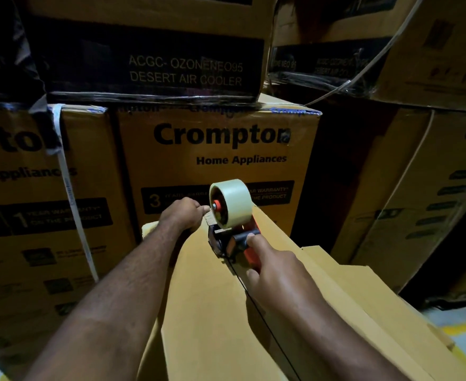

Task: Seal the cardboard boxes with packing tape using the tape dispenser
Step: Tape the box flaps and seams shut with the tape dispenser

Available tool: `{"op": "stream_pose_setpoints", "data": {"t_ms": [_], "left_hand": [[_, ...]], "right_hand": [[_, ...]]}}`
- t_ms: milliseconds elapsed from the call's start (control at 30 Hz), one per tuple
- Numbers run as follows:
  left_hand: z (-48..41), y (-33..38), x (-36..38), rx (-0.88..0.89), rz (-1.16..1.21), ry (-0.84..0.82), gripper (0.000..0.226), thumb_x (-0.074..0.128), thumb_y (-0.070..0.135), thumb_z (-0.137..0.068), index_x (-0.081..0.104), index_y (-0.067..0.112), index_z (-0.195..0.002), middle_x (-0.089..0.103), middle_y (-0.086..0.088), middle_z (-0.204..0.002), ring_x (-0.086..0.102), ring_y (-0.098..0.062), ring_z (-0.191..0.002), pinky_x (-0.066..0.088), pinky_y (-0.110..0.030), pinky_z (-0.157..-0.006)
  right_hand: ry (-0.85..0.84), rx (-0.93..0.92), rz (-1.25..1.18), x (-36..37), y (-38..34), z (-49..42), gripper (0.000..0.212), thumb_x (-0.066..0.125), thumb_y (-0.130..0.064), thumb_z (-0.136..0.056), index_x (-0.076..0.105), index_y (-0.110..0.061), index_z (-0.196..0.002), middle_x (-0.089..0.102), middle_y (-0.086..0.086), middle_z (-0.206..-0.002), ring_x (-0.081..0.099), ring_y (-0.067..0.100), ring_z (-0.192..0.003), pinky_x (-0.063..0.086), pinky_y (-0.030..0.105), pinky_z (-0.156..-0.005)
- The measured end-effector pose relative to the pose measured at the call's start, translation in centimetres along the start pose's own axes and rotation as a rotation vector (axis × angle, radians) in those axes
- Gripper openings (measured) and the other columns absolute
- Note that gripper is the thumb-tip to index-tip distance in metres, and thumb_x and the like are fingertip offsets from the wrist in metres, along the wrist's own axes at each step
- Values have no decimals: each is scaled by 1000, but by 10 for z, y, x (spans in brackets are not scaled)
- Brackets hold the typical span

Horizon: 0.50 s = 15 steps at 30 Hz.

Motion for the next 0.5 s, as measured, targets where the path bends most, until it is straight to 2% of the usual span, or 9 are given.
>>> {"op": "stream_pose_setpoints", "data": {"t_ms": [67,167,267,333,367,433,500], "left_hand": [[0,0,0,11,25,1,39,51,56,-100,68,24,-84,69,2,-87,62,-17,-82,47,-33,-68],[3,0,-1,12,0,-10,40,48,60,-100,71,27,-102,71,1,-109,63,-23,-103,51,-43,-91],[15,9,-1,76,-113,-7,46,40,56,-104,61,28,-135,58,-1,-143,48,-27,-135,35,-51,-108],[30,21,5,204,-150,-51,50,36,49,-107,43,30,-152,31,1,-165,19,-27,-154,17,-60,-118],[41,29,11,278,-155,-109,51,35,46,-108,37,30,-156,19,4,-169,6,-26,-157,4,-63,-120],[68,40,25,402,-190,-238,52,32,44,-109,32,29,-159,12,6,-170,-2,-21,-157,-12,-64,-118],[87,43,35,482,-277,-293,52,28,42,-110,28,27,-160,12,6,-170,3,-17,-157,-8,-62,-120]], "right_hand": [[-41,31,1,-8,9,25,48,54,-33,-99,23,-49,-131,52,-5,-96,59,16,-88,56,30,-76],[-106,104,3,-14,20,61,50,52,-40,-98,16,-55,-129,61,0,-108,61,20,-96,54,33,-85],[-102,133,-2,-10,22,77,53,51,-42,-98,14,-54,-134,63,-3,-115,61,19,-102,53,34,-91],[-70,127,-1,-10,21,78,54,51,-39,-98,16,-53,-137,64,-3,-114,61,19,-101,52,33,-89],[-61,129,-10,-11,22,78,54,51,-38,-98,17,-52,-138,64,-2,-115,60,19,-100,52,31,-88],[-57,137,-26,-13,24,78,55,53,-36,-98,19,-50,-140,64,-1,-120,60,21,-102,52,32,-87],[-61,132,-19,-16,25,79,54,52,-35,-97,22,-49,-139,64,2,-122,61,25,-104,53,34,-85]]}}
Point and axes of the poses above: each hand's wrist, its own z-axis away from the middle knuckle, its own x-axis out of the palm, y = z × x, the point moved 6 cm from there along -z, towards the middle knuckle
